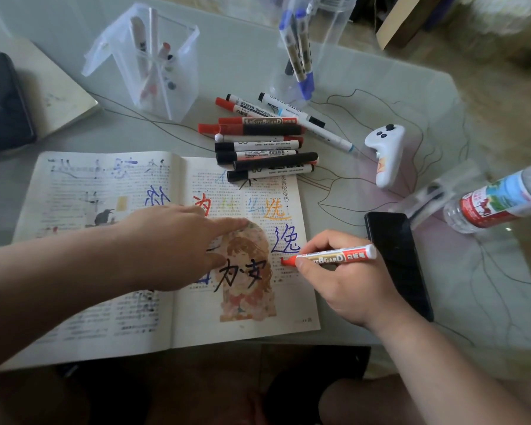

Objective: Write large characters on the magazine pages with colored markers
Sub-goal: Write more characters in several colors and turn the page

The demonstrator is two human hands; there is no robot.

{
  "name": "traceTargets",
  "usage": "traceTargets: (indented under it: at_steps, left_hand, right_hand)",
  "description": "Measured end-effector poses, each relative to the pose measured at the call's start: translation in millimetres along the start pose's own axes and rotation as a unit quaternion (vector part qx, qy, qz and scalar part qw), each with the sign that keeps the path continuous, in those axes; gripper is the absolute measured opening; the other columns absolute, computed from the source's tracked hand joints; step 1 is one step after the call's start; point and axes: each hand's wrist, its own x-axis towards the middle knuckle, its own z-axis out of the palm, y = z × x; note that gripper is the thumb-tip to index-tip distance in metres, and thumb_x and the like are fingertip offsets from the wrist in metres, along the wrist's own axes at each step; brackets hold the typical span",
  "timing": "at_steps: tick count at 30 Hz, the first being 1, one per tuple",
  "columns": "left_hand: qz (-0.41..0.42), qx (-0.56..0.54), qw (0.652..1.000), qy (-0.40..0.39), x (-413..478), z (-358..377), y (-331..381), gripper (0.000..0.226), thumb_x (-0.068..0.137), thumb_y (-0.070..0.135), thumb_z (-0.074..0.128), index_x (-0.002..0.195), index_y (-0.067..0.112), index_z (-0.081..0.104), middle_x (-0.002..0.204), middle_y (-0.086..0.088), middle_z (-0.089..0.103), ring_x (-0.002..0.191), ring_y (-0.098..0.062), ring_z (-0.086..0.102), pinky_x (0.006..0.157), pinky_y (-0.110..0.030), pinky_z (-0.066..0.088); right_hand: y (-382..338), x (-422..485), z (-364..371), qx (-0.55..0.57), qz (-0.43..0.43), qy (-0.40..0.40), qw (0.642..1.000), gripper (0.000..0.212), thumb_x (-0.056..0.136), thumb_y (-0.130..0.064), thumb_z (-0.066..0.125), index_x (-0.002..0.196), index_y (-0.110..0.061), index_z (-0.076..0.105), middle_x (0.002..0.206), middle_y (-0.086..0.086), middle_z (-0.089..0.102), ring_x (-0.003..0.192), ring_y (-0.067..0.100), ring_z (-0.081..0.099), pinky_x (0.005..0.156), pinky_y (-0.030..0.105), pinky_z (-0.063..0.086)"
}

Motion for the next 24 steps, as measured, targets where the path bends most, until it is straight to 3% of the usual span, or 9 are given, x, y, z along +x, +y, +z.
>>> traceTargets:
  at_steps: [3,8,14,20,24]
  left_hand:
    - [0.001,-0.002,1.0,0.004,0.0,0.5,-0.2,0.061,0.097,0.065,0.037,0.145,0.068,-0.001,0.128,0.009,0.051,0.121,-0.016,0.053,0.083,-0.033,0.05]
    - [0.003,-0.002,1.0,0.001,1.2,1.4,-0.4,0.062,0.097,0.066,0.037,0.145,0.068,-0.002,0.127,0.01,0.051,0.12,-0.015,0.053,0.084,-0.032,0.05]
    - [0.002,-0.003,1.0,0.002,1.2,1.3,-0.2,0.062,0.097,0.065,0.037,0.145,0.067,-0.002,0.126,0.01,0.051,0.12,-0.015,0.053,0.081,-0.031,0.048]
    - [0.002,-0.003,1.0,0.001,1.7,0.8,-1.1,0.061,0.097,0.065,0.038,0.144,0.069,-0.002,0.125,0.009,0.051,0.12,-0.016,0.054,0.086,-0.034,0.052]
    - [0.005,0.0,1.0,-0.002,1.2,0.7,-0.7,0.061,0.097,0.065,0.038,0.144,0.069,-0.002,0.127,0.01,0.051,0.121,-0.016,0.054,0.087,-0.034,0.051]
  right_hand:
    - [-1.5,0.1,-0.9,0.004,-0.002,-0.011,1.0,0.01,0.081,-0.022,0.079,0.075,-0.019,0.072,0.07,-0.003,0.071,0.064,0.014,0.065,0.059,0.033,0.053]
    - [-0.4,1.0,-3.9,0.012,-0.002,0.002,1.0,0.014,0.085,-0.012,0.077,0.075,-0.015,0.068,0.064,-0.009,0.067,0.057,0.004,0.058,0.054,0.018,0.045]
    - [2.0,2.3,-2.5,0.02,0.014,0.021,0.999,0.016,0.082,-0.011,0.08,0.072,-0.013,0.067,0.061,0.0,0.067,0.053,0.008,0.056,0.052,0.023,0.045]
    - [2.3,-0.4,-3.9,-0.013,-0.022,-0.038,0.999,0.01,0.08,-0.024,0.077,0.075,-0.018,0.07,0.07,-0.002,0.069,0.066,0.018,0.064,0.06,0.037,0.053]
    - [2.0,2.3,-6.6,0.008,-0.017,-0.025,1.0,0.013,0.082,-0.016,0.081,0.074,-0.016,0.07,0.067,0.001,0.068,0.059,0.012,0.059,0.055,0.029,0.049]
